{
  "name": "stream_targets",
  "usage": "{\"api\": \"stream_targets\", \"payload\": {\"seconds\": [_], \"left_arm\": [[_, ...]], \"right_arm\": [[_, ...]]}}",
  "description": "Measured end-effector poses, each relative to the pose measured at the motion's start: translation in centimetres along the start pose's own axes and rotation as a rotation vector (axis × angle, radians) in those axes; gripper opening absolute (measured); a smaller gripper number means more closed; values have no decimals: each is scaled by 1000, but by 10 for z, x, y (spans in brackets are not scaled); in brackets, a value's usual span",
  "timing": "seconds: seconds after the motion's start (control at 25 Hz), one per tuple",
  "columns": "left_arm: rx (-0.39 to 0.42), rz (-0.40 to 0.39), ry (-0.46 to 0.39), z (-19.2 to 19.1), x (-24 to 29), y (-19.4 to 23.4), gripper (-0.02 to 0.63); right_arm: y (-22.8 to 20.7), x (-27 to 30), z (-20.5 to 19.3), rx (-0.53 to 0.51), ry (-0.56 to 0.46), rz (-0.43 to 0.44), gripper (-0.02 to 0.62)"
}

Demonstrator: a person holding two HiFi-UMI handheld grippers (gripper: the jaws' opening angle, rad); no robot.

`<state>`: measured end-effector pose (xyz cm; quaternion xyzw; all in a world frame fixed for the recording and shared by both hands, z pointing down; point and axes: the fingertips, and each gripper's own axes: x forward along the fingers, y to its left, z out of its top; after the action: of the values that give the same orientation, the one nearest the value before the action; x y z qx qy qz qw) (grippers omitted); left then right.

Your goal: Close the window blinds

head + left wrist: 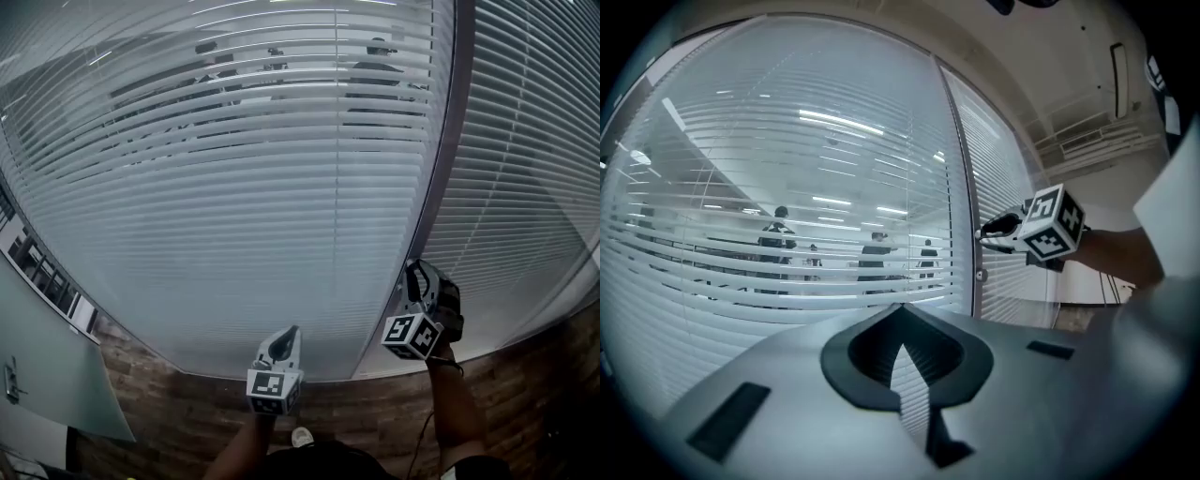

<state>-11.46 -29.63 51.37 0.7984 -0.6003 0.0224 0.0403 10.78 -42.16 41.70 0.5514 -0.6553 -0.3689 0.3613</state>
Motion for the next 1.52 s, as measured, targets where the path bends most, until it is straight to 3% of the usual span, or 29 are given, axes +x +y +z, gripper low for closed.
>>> {"api": "stream_targets", "payload": {"seconds": [0.24, 0.32, 0.4, 0.6, 0.8, 0.96, 1.04, 1.16, 1.32, 1.52], "left_arm": [[4, -2, -3, 1, 2, -3, 1], [-1, 2, -7, 0, 2, -2, 0], [-6, 6, -6, 0, 3, -2, 1], [-5, 7, -3, -2, 0, -4, 0], [-3, 35, 2, 1, -5, 1, 0], [-10, 20, -8, -1, -6, -2, 0], [-10, 21, -10, -1, -7, -2, 0], [-10, 24, -10, 0, -8, -1, 0], [-12, 24, -13, 1, -11, -1, 0], [-12, 31, -10, 0, -14, 2, 0]], "right_arm": [[4, 0, -2, -376, -31, -31, 127], [5, 1, -2, -435, -35, -42, 127], [4, 1, -2, -405, -44, -42, 127], [1, -5, -3, -135, -65, -50, 130], [-4, -8, 2, 405, -138, 80, 131], [-12, -5, -5, 910, -177, 181, 132], [-16, -4, -12, 1073, -171, 193, 132], [-17, -4, -14, 1153, -158, 200, 133], [-12, 0, -9, 1176, -154, 245, 133], [-11, 2, -13, 1171, -137, 217, 132]]}}
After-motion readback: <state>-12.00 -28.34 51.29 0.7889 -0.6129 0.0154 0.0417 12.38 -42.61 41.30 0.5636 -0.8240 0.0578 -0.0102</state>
